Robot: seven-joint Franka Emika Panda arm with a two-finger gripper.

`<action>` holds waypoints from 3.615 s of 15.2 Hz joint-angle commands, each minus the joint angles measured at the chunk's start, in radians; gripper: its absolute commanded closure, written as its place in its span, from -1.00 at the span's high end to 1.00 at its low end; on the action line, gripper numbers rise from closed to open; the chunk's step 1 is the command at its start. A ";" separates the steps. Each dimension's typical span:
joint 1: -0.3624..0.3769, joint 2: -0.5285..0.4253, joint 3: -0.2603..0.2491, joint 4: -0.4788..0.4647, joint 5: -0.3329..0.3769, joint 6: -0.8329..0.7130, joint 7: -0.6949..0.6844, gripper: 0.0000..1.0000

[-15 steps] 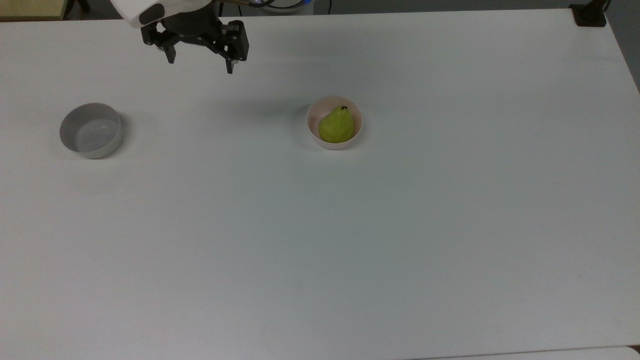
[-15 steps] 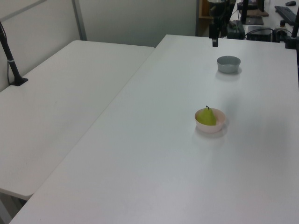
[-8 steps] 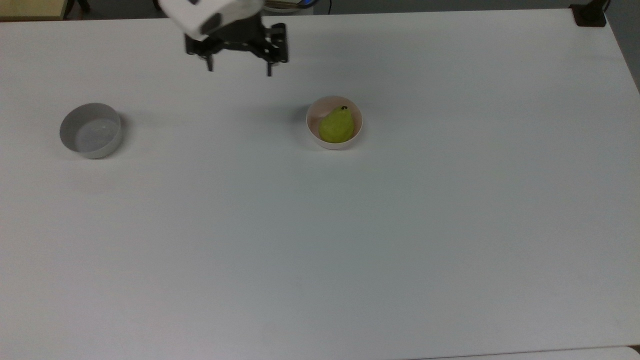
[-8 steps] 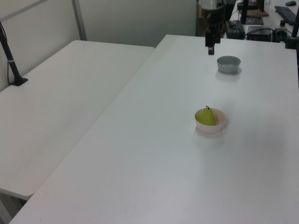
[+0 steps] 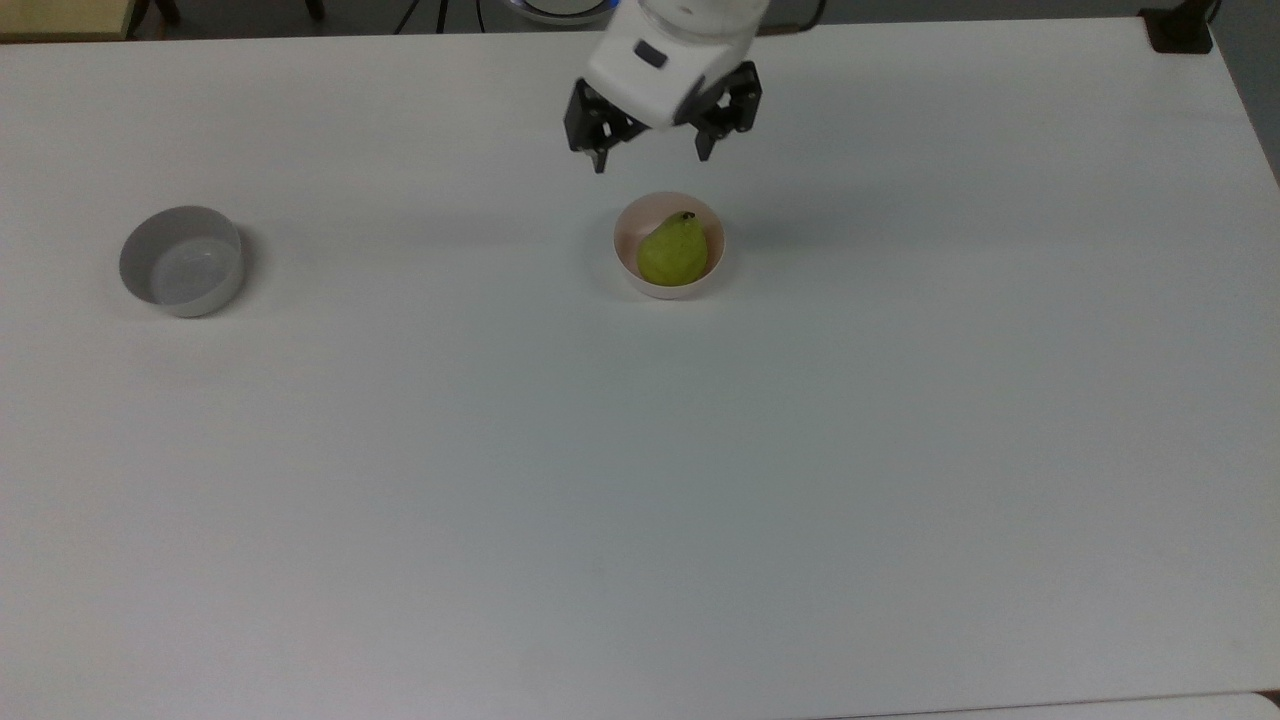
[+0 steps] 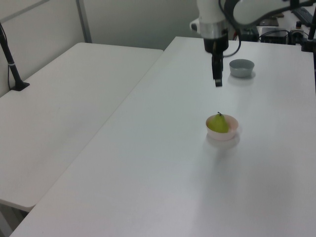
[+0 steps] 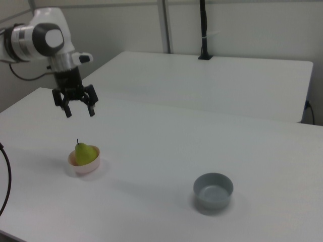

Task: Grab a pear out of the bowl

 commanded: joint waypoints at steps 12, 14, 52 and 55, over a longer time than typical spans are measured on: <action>0.034 0.177 0.037 -0.168 -0.066 0.168 -0.108 0.67; 0.033 0.175 0.037 -0.167 -0.066 0.168 -0.110 0.22; -0.365 0.247 0.032 -0.036 -0.047 0.238 -0.223 1.00; -0.365 0.240 0.031 -0.032 -0.047 0.237 -0.222 1.00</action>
